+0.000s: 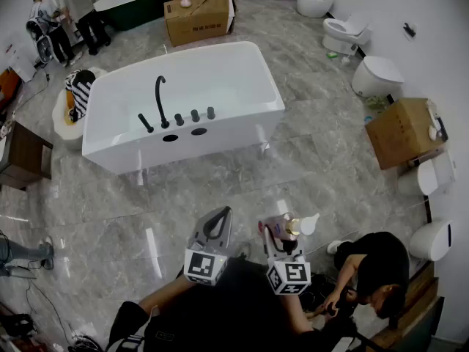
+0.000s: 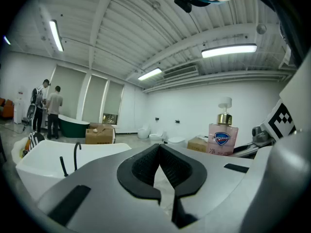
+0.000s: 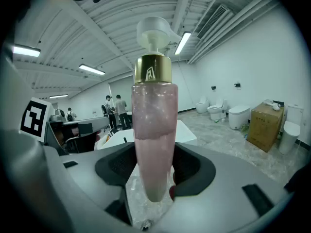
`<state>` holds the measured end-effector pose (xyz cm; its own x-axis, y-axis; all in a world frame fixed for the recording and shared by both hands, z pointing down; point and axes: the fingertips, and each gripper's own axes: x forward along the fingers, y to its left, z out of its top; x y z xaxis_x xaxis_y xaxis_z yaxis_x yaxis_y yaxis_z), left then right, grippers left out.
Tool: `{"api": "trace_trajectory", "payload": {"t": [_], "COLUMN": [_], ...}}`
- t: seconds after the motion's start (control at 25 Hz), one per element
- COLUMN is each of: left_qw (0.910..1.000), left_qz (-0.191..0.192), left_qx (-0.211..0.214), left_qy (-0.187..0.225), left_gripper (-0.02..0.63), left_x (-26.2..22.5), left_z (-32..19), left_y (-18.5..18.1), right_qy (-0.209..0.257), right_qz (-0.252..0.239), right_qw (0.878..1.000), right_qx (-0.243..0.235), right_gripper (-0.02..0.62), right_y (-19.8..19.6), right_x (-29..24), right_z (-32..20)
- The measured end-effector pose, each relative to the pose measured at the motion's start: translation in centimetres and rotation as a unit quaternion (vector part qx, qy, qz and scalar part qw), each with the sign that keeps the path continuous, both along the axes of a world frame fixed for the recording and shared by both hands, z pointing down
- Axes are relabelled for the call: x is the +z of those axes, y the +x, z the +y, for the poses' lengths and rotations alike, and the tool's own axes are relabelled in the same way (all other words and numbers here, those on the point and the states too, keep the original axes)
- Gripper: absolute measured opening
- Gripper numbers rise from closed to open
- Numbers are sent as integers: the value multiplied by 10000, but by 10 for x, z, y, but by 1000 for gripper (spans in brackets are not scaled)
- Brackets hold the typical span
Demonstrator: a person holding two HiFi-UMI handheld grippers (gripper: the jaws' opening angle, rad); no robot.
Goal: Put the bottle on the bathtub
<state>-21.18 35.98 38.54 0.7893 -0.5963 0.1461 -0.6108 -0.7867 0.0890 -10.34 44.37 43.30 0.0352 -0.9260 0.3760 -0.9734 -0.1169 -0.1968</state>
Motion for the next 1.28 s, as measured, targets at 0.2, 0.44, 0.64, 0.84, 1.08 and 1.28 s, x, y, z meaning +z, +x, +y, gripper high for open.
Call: {"api": "trace_trajectory", "payload": {"t": [0.2, 0.44, 0.64, 0.84, 1.08, 1.28], "left_qw": [10000, 10000, 9999, 9996, 9989, 9987], "left_qz": [-30, -40, -84, -128, -124, -161], "left_qx": [-8, -59, -138, -245, -449, -481], "left_qy": [16, 19, 41, 43, 83, 42], "left_gripper": [17, 17, 17, 17, 17, 17], "left_x": [-3, -2, -1, -1, 6, 9], "left_z": [1, 14, 23, 37, 52, 53], "left_y": [0, 9, 18, 32, 51, 56], "right_qy": [22, 106, 120, 95, 147, 117], "right_qz": [-17, -41, -83, -115, -53, -94], "right_qw": [10000, 9999, 9999, 9998, 9995, 9996], "right_qx": [-15, -28, -67, -160, -289, -257], "right_gripper": [224, 224, 224, 224, 225, 224], "right_y": [1, 12, 24, 40, 69, 76], "right_x": [-4, -7, -3, 1, 10, 15], "right_z": [0, 12, 22, 38, 51, 58]}}
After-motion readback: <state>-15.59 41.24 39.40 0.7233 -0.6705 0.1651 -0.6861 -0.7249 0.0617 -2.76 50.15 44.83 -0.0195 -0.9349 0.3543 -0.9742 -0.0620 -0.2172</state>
